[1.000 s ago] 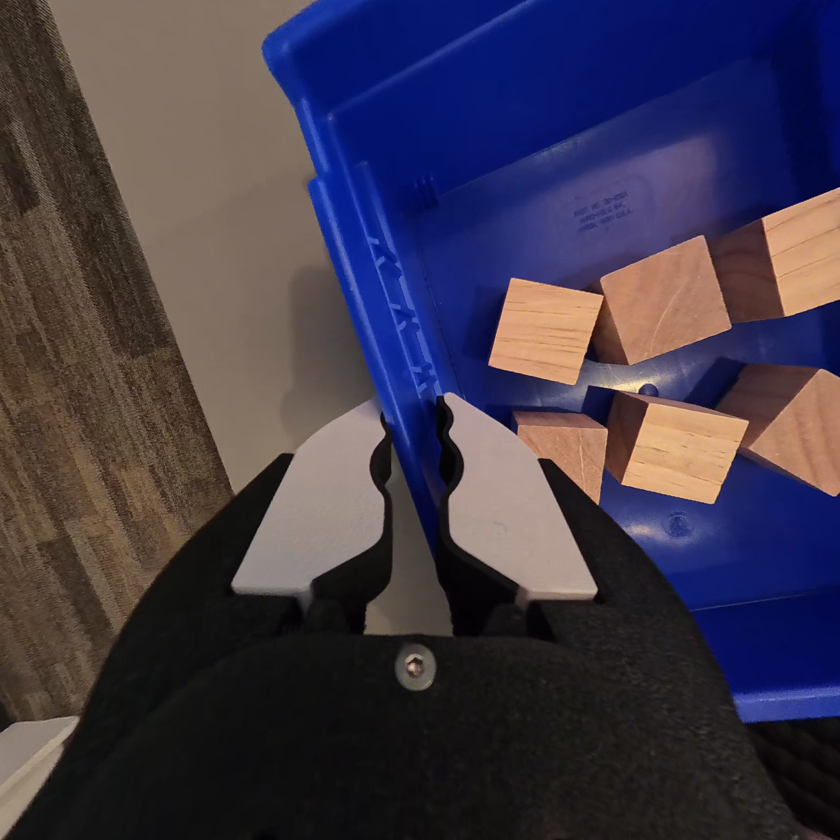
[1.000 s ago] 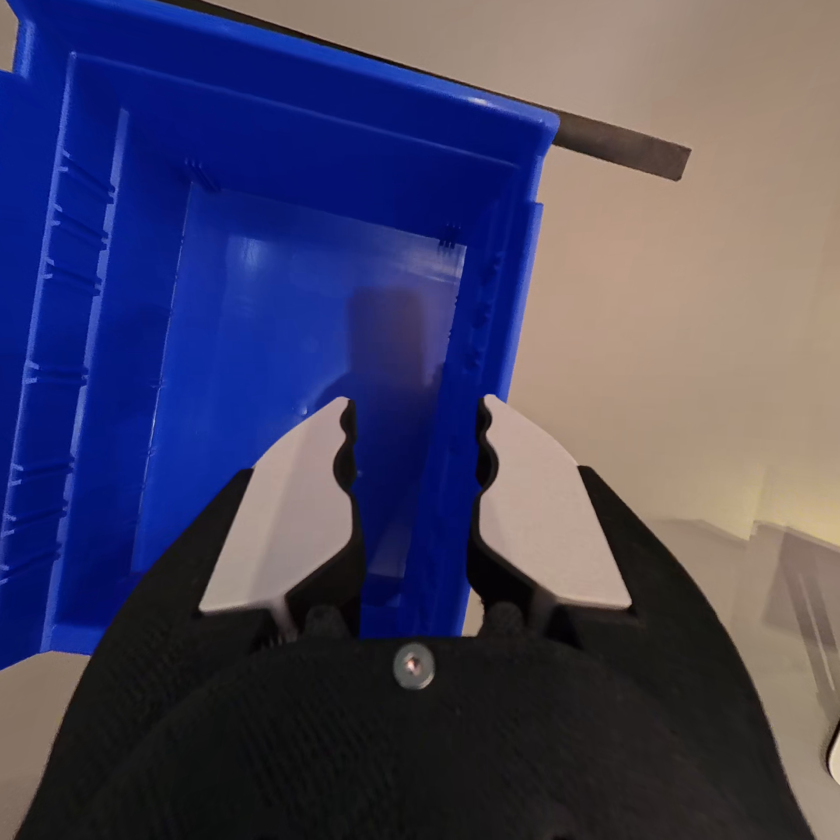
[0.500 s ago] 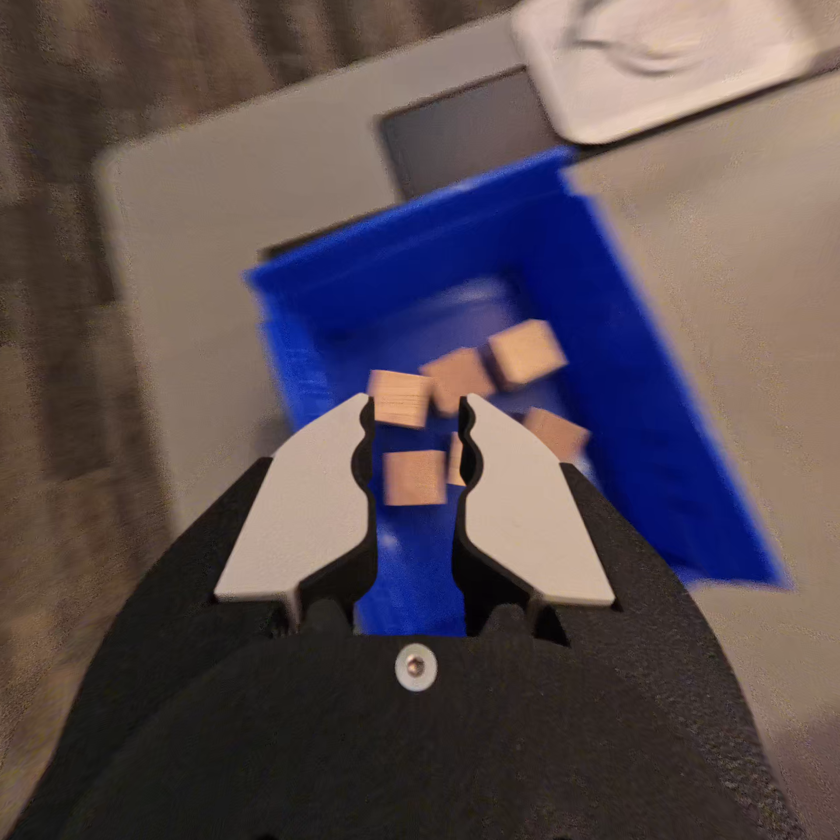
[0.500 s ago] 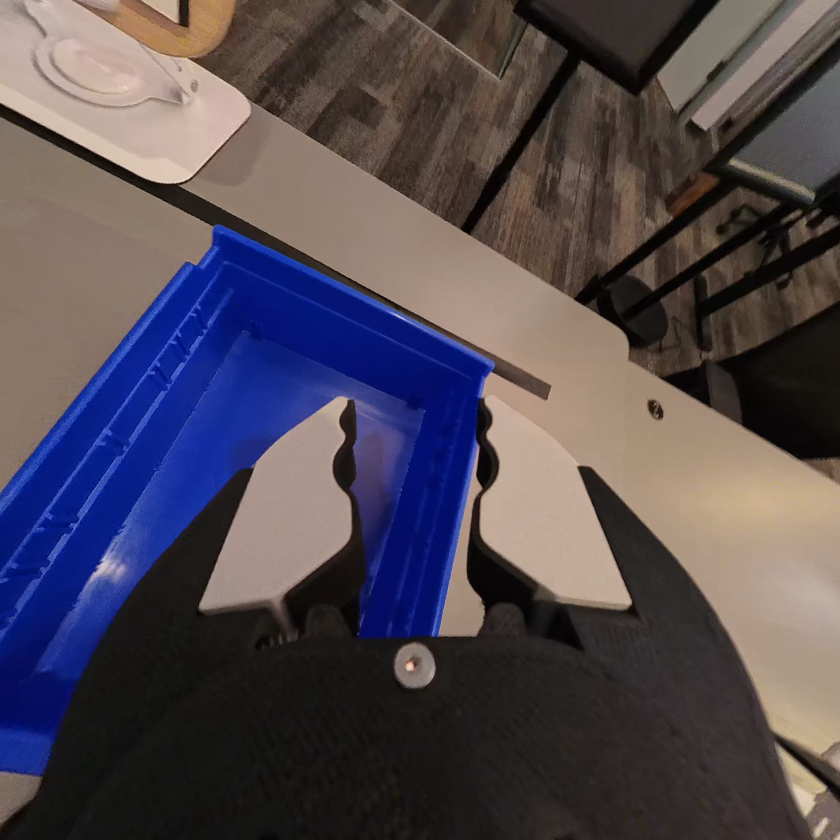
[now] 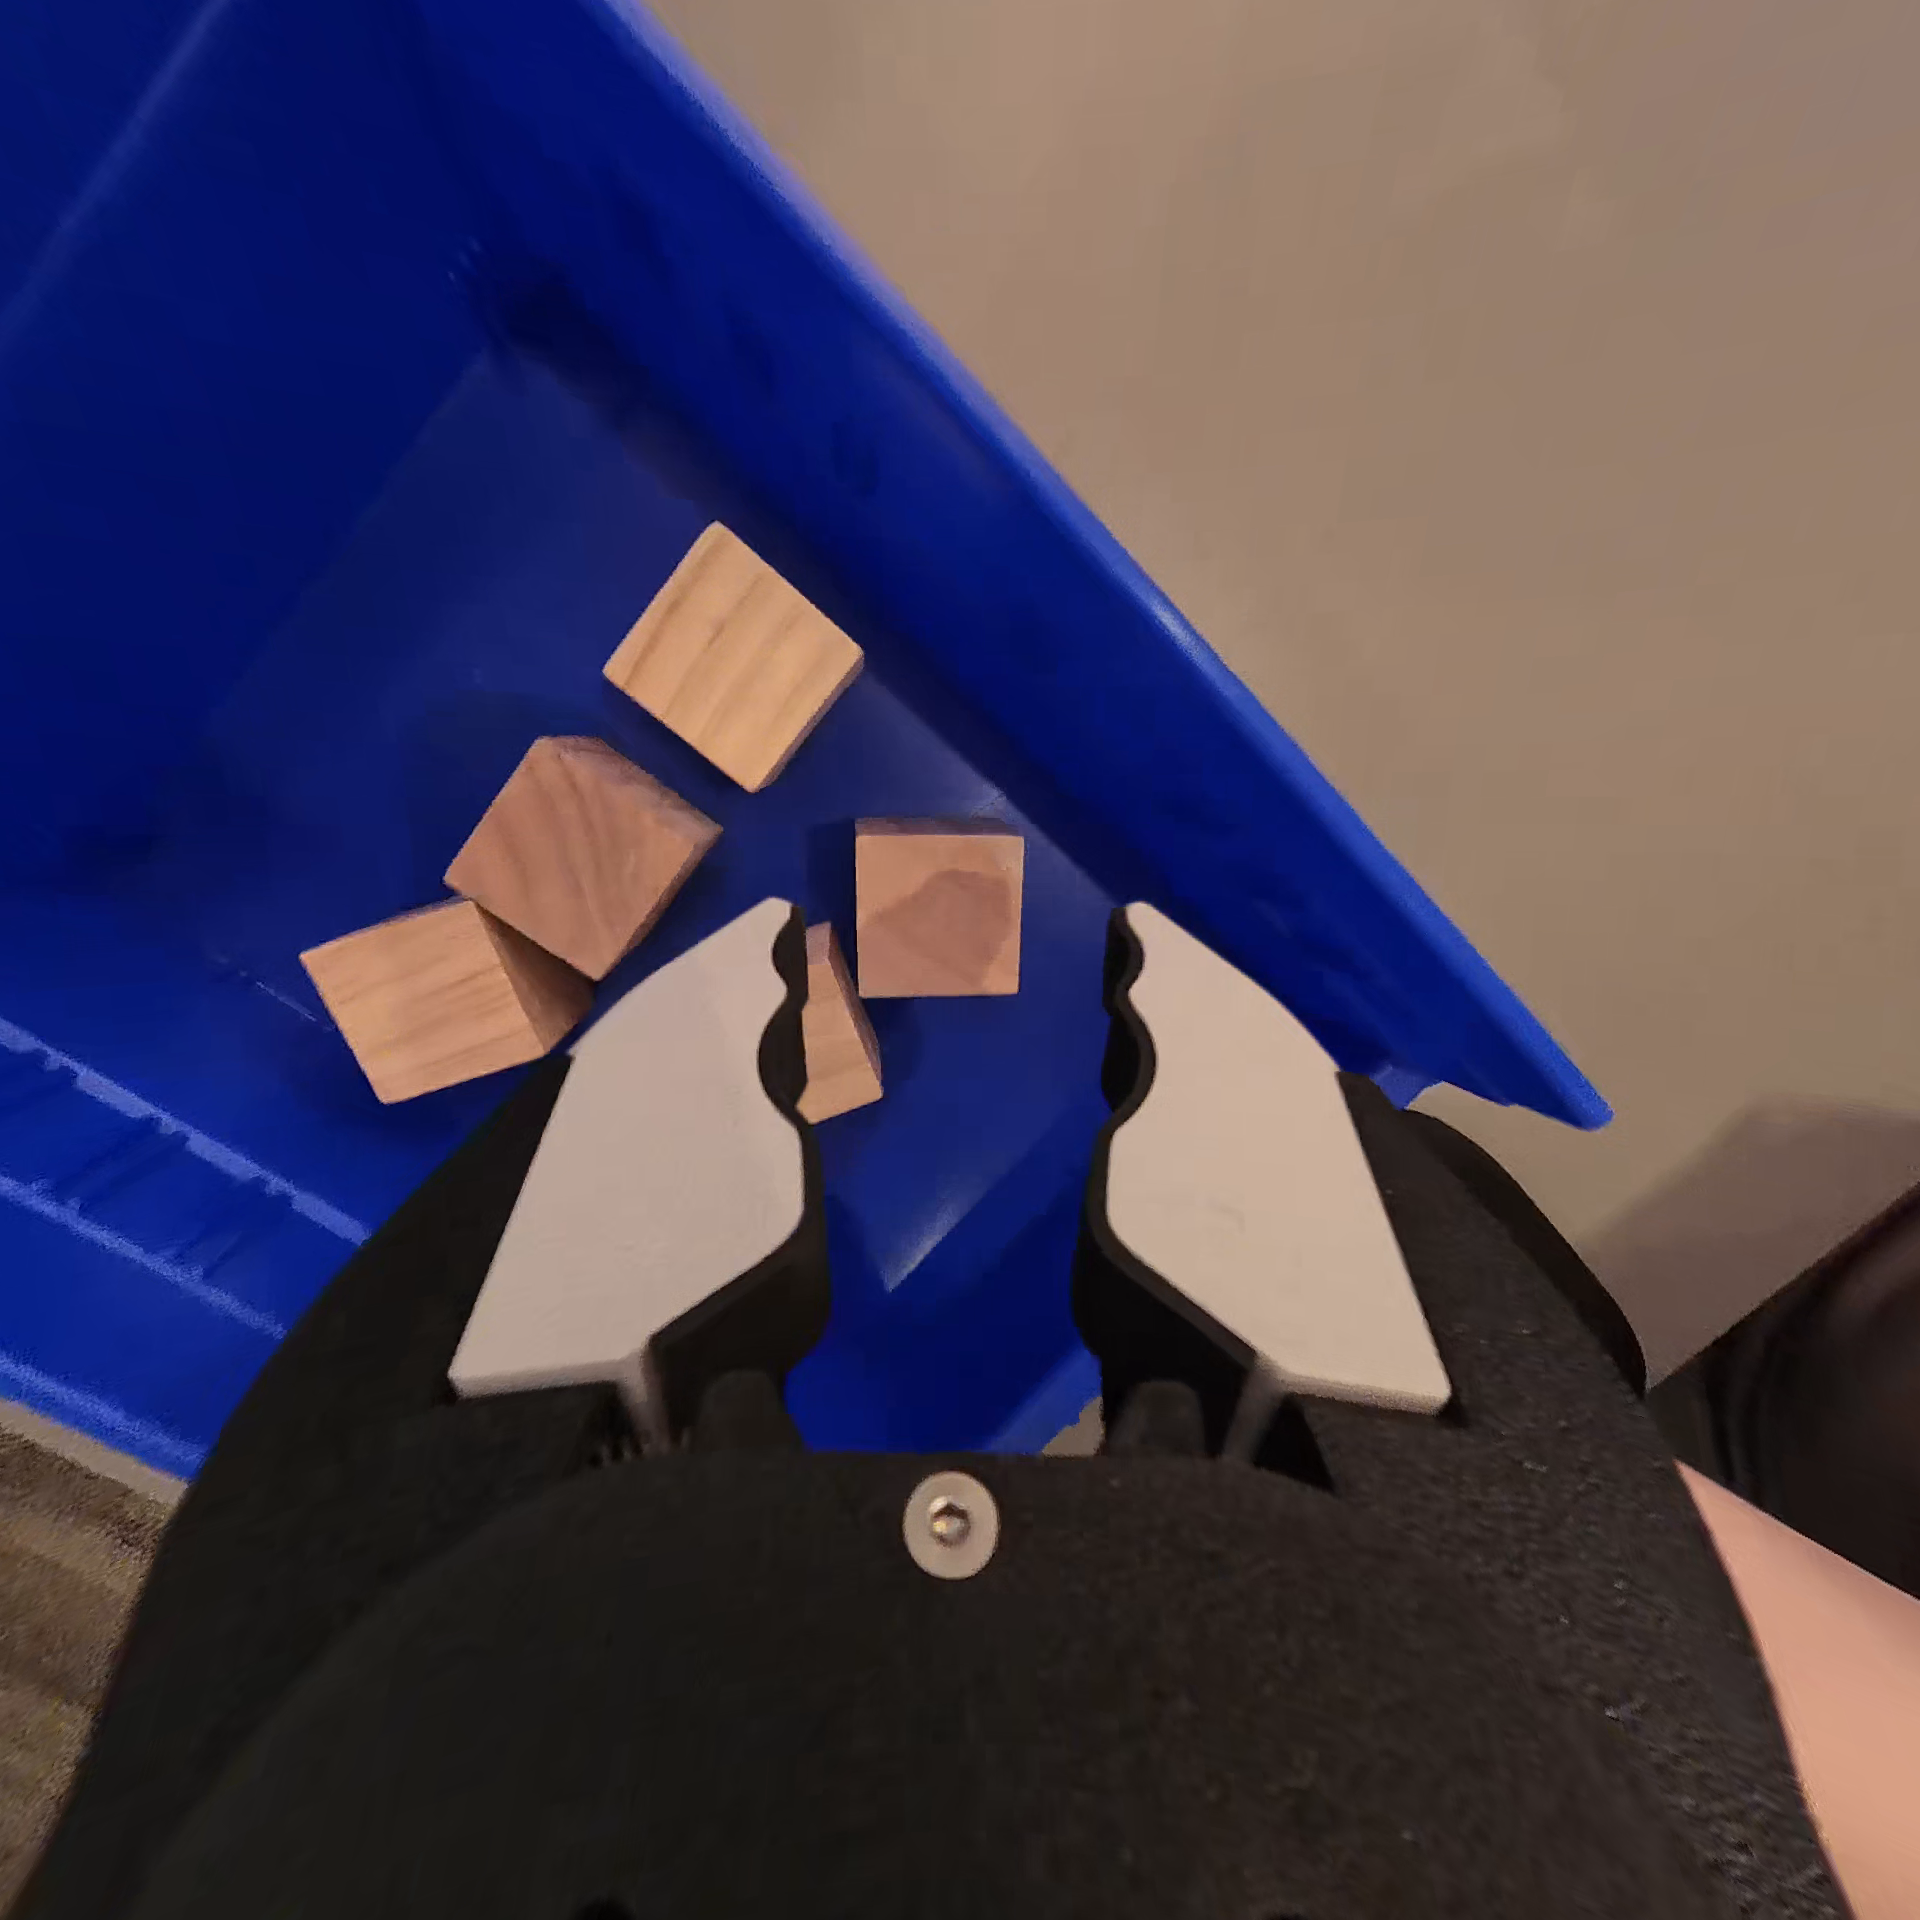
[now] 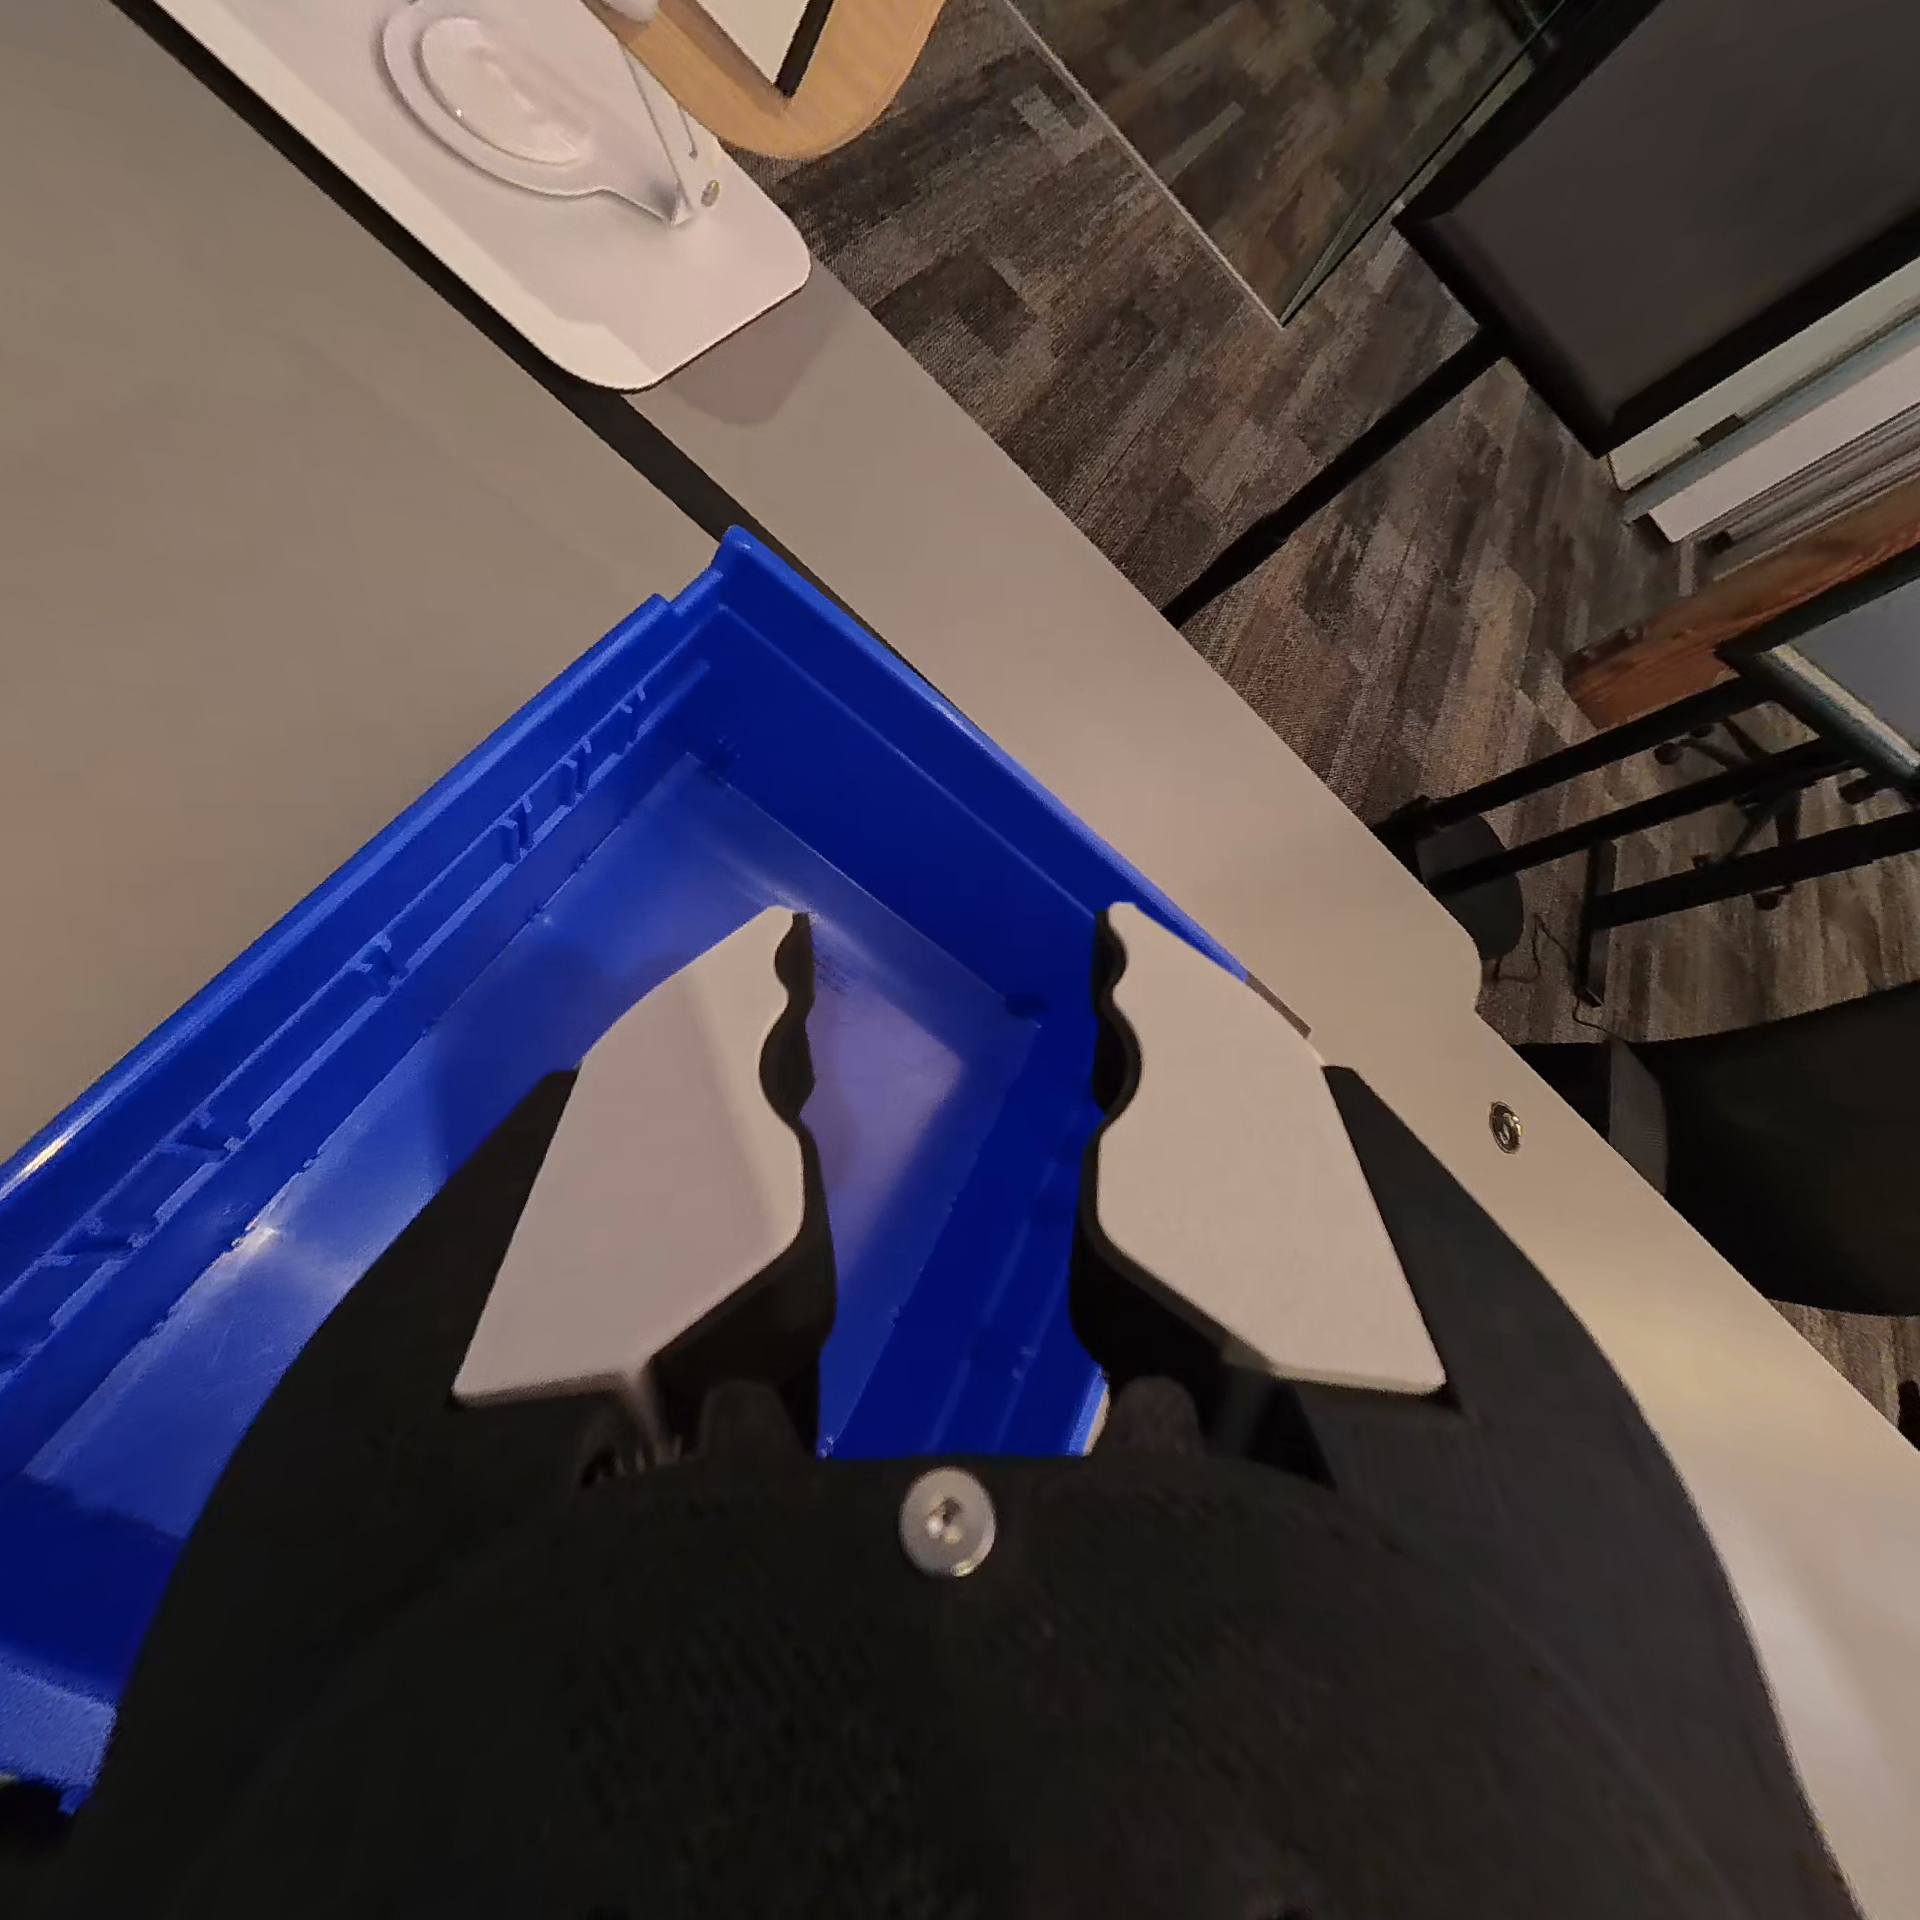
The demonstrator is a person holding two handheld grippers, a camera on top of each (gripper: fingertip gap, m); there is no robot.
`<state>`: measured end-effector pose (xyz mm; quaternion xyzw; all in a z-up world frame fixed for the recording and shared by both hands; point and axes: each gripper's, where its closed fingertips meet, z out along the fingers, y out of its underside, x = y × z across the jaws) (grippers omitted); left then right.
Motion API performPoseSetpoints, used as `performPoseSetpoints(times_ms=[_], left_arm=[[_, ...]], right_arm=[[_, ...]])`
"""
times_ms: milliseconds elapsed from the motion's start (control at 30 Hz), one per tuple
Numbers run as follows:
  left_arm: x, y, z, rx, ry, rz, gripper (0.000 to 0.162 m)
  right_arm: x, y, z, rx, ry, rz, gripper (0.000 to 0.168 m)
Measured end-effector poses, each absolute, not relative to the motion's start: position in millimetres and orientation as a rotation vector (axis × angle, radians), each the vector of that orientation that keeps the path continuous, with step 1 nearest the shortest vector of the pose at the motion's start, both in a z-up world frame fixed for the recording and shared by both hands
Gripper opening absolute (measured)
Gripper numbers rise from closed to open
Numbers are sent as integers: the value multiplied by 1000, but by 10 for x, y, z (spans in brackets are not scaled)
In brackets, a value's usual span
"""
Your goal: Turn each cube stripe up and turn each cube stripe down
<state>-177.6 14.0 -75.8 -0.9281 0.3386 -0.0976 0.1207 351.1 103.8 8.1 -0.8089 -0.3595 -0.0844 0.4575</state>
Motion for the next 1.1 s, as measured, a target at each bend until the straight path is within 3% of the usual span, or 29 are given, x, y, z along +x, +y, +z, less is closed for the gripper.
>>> performPoseSetpoints(times_ms=[233, 567, 900, 1000, 1100], left_arm=[[-1853, 182, -974, -2796, 1015, -155, 68], [-1908, 184, -1205, -2883, 1047, -56, 71], [-1888, 130, -1395, -2978, 1081, -37, 63], [-1849, 104, -1404, -2997, 1108, -44, 45], [-1897, 135, -1377, -2985, 1122, 67, 45]], right_arm=[[3477, 1045, 13, -2006, -916, -197, 53], [3509, 1050, -54, -2028, -930, -199, 53], [3539, 1049, -124, -2056, -945, -195, 53], [3546, 1051, -139, -2062, -948, -197, 53], [3536, 1053, -153, -2065, -956, -197, 53]])
